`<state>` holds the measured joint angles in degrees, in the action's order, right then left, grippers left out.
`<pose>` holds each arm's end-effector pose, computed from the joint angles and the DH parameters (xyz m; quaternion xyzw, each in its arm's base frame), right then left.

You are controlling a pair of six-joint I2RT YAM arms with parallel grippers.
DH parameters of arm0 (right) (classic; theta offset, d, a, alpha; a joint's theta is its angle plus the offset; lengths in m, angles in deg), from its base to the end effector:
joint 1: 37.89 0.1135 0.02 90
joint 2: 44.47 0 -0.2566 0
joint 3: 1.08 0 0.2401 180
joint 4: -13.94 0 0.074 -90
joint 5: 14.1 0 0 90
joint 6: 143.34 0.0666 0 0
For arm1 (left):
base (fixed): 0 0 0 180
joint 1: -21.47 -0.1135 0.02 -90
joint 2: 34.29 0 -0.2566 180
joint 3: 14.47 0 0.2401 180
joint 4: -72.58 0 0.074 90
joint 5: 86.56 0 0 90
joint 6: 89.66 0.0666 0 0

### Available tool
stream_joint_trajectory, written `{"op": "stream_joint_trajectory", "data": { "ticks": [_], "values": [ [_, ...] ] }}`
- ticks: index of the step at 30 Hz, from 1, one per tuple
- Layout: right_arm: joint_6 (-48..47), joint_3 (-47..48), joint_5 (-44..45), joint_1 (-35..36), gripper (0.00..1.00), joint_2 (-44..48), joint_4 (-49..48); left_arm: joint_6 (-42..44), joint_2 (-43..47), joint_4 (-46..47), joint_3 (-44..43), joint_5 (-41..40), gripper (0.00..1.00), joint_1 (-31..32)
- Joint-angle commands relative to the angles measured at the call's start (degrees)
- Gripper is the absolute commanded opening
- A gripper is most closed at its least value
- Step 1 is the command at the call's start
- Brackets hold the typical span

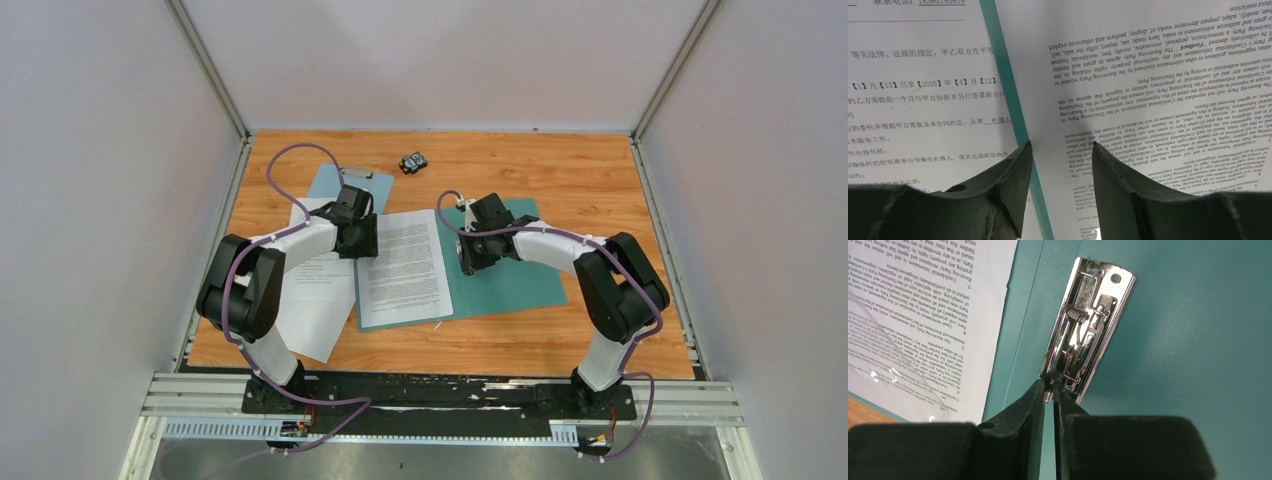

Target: Put the files into the folder

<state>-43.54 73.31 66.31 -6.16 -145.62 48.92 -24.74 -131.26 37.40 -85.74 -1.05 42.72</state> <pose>0.2920 0.1936 0.1341 -0.2038 0.9448 0.1620 0.1987 0.3149 -0.1169 0.1414 -0.0422 0.9663 -0.0640 0.2459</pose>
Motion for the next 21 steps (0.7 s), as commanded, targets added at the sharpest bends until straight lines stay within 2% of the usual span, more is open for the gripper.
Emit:
{"op": "stream_joint_trajectory", "data": {
  "ticks": [1, 10, 16, 21],
  "values": [
    [-1.34, -1.75, 9.52, -0.16, 0.11, 0.63, 7.64, 1.35, -0.42, -0.34, -1.71, -1.4, 0.55, -0.07],
    [-1.65, 2.38, 7.86, 0.22, 0.12, 4.36, 8.81, 0.96, -0.92, -0.2, -1.78, -0.6, 0.56, -0.07],
    [-1.46, 0.64, 5.53, 0.27, 0.12, 3.26, 6.65, 0.61, -0.39, 0.28, -1.95, 1.59, 0.56, -0.07],
    [-1.02, -1.92, 4.61, 0.27, 0.12, 2.54, 4.46, -0.61, 2.82, 2.4, -1.78, 6.57, 0.55, 0.32]
  ]
}}
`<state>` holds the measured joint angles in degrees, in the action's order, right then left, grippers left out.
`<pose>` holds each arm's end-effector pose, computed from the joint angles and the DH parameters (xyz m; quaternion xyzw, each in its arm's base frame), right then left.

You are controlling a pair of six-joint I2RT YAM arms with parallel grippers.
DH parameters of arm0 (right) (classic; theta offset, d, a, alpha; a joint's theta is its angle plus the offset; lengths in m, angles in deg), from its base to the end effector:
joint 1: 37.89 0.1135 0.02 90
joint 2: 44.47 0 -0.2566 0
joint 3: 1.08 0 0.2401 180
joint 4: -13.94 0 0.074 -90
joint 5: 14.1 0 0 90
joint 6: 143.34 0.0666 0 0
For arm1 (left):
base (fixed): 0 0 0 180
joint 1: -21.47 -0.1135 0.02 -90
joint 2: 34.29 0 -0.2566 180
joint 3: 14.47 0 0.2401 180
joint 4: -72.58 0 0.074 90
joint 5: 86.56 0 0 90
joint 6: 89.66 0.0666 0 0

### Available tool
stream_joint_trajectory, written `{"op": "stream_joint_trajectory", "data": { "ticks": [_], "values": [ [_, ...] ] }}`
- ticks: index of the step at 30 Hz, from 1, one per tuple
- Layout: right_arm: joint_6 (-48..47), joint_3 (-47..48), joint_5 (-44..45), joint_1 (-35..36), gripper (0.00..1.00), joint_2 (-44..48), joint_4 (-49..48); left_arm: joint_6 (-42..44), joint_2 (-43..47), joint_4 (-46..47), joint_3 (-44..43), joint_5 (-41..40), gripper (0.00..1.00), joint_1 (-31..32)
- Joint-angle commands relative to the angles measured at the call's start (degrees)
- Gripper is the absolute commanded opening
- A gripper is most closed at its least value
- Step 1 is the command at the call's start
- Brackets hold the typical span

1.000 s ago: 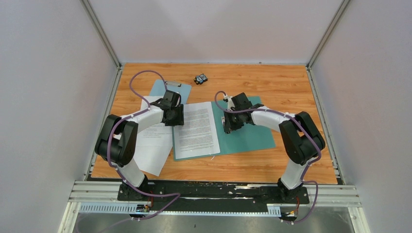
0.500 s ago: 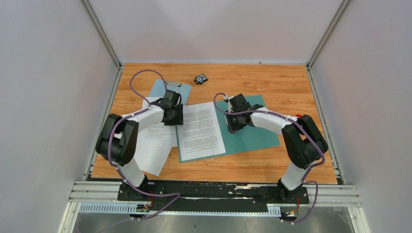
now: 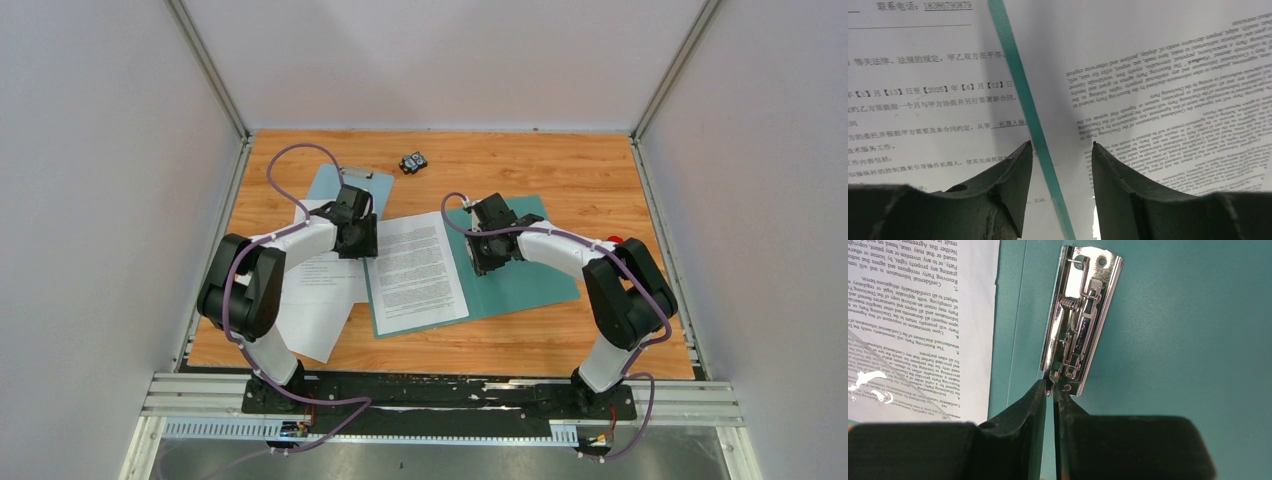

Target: Put the files into the folder

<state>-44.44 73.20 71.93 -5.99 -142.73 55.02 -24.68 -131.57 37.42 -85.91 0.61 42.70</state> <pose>0.2824 0.1812 0.1425 -0.2019 0.9547 0.1069 0.1905 0.3151 -0.1189 0.1405 -0.0382 0.9671 -0.0763 0.2396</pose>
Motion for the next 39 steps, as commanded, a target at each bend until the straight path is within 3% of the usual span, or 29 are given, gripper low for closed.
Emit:
{"op": "stream_joint_trajectory", "data": {
  "ticks": [1, 7, 15, 31, 39],
  "values": [
    [-0.11, -2.12, -1.04, 0.04, 0.12, -0.46, -1.87, -1.06, 4.14, 3.17, -1.43, 5.61, 0.54, 0.75],
    [0.31, -3.32, -1.45, 0.0, 0.12, -0.48, -2.8, -5.64, 5.98, 11.34, -0.49, 11.57, 0.51, 4.42],
    [0.22, -2.24, -3.69, -0.17, 0.12, 0.08, -2.83, -9.49, -1.6, 20.22, -1.4, 14.41, 0.46, 8.53],
    [2.58, -6.87, 7.71, -0.46, 0.11, -0.39, -1.15, -4.59, -8.41, 11.03, -0.56, 4.1, 0.45, 8.48],
    [4.56, -6.46, 10.67, -0.8, 0.08, -1.86, 0.24, -4.18, -9.95, 9.36, -1.52, 3.02, 0.45, 8.47]
  ]
}}
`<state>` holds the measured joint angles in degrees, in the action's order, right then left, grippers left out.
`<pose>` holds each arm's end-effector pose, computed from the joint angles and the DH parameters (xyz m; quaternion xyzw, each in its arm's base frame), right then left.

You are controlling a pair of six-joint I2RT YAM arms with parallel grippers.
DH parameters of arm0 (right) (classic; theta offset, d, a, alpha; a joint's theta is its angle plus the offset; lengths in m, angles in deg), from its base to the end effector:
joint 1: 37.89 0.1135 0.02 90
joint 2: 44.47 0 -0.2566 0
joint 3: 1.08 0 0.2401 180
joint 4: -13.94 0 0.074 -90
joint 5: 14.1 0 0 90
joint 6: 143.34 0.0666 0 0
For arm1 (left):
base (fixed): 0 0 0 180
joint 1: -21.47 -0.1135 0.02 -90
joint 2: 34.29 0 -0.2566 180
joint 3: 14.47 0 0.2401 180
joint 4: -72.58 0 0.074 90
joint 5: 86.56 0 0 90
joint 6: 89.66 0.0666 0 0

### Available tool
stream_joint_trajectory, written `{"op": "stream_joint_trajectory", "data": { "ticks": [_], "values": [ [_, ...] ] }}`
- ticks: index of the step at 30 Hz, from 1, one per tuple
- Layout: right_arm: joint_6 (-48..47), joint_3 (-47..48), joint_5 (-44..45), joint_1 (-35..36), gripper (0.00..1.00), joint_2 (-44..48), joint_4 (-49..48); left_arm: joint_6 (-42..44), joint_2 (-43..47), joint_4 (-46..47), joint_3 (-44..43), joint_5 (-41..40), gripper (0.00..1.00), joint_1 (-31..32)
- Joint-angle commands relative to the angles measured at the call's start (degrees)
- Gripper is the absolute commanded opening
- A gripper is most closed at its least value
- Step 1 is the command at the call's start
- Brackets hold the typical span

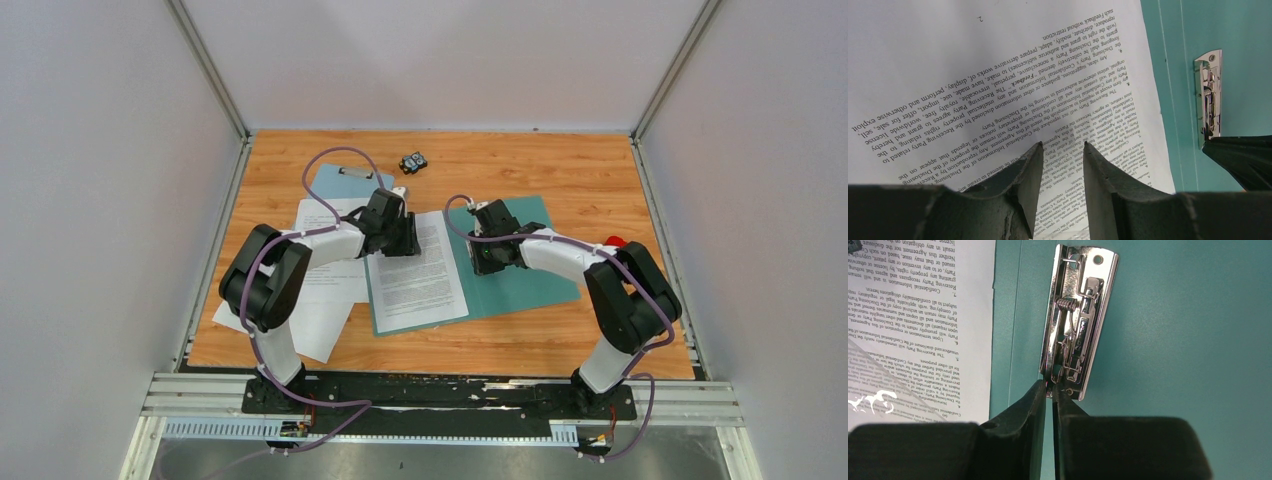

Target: Put the files into the folder

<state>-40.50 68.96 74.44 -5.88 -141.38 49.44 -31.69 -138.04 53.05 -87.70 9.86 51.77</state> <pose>0.2791 0.1765 0.1352 -0.1647 0.9569 0.1025 0.2160 0.3225 -0.1971 0.1333 0.0050 0.9385 -0.2215 0.2646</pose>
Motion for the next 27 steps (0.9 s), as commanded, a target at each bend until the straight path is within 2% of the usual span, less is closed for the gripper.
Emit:
{"op": "stream_joint_trajectory", "data": {
  "ticks": [1, 7, 13, 22, 27],
  "values": [
    [1.17, -2.18, 8.37, -1.08, 0.07, -3.67, 6.23, 3.04, -3.35, -6.46, 0.23, -6.24, 0.45, -0.6],
    [2.53, -1.29, 10.23, -1.36, 0.07, -4.54, 8.84, 2.95, -3.36, -6.38, 0.09, -7.06, 0.46, -0.6],
    [3.88, -3.51, 8.12, -1.57, 0.08, -5.54, 7.97, 3.12, -4.1, -7.31, -0.74, -7.77, 0.46, -0.6],
    [5.97, -1.84, 13.28, -1.55, 0.07, -6.68, 12.06, 4.17, -4.65, -8.59, -1.27, -8.37, 0.46, -0.6],
    [5.84, -0.83, 13.06, -1.56, 0.07, -4.01, 12.77, 4.7, -5.69, -8.94, -1.29, -8.02, 0.47, -0.61]
  ]
}}
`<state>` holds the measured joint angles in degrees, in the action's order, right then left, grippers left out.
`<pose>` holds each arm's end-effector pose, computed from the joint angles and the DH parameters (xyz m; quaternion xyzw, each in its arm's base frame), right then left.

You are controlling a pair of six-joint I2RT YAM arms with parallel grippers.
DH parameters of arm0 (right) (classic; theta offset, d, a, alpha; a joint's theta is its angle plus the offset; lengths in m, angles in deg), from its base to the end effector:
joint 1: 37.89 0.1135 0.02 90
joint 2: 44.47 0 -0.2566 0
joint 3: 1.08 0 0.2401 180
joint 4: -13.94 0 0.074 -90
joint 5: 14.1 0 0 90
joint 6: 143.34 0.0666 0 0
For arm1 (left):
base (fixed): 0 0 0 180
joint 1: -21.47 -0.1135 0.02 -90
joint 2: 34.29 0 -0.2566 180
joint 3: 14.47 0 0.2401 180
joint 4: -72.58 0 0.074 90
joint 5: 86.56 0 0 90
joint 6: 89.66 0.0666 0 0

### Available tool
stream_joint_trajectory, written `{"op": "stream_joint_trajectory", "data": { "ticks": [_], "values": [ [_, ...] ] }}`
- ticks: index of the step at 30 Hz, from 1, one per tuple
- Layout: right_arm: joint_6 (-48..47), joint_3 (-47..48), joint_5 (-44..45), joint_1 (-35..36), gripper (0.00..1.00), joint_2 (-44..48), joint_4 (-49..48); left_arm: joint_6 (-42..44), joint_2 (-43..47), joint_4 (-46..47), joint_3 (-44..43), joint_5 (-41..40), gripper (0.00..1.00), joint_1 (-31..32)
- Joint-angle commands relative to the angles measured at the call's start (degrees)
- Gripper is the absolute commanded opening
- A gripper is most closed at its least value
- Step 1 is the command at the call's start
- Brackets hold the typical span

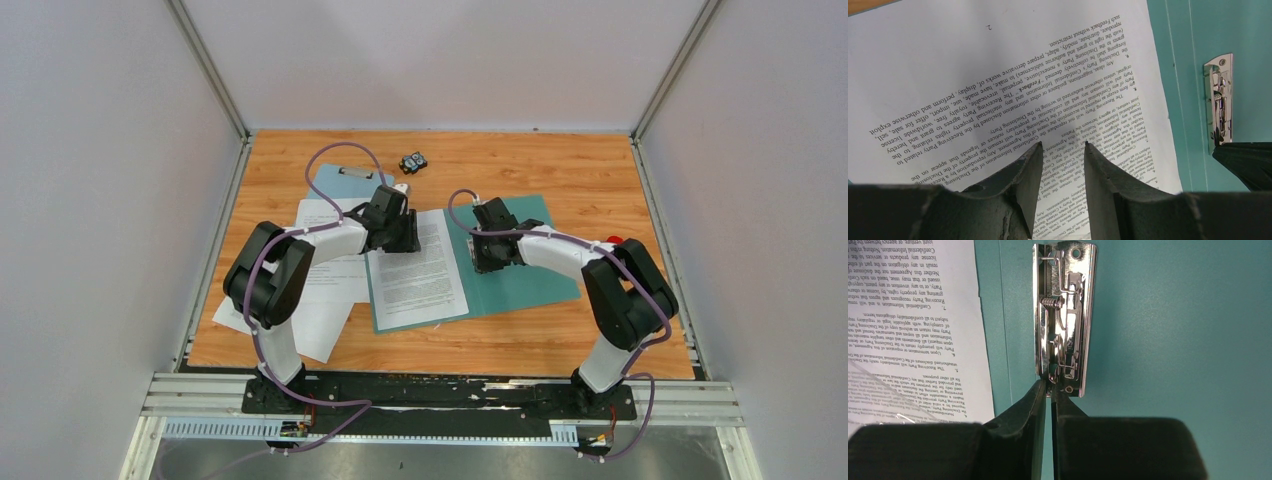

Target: Put the files into the folder

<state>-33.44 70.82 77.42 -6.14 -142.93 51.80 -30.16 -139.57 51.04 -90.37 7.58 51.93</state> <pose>0.2843 0.1738 0.1332 -0.0977 0.9702 0.0848 0.2049 0.3297 -0.1995 0.1342 0.0118 0.9418 -0.1989 0.2708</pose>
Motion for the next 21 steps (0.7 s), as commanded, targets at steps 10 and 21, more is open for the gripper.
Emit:
{"op": "stream_joint_trajectory", "data": {
  "ticks": [10, 21],
  "values": [
    [-4.2, 6.09, 5.55, -1.33, 0.11, 2.76, 9.95, 2.97, -4.87, -4.67, 2.01, -4.6, 0.47, -0.7],
    [-4.28, 9.13, -3.81, -1.89, 0.3, 9.23, 4.32, 2.25, -4.1, -2.09, -1.38, 3.63, 0.47, -0.67]
  ]
}}
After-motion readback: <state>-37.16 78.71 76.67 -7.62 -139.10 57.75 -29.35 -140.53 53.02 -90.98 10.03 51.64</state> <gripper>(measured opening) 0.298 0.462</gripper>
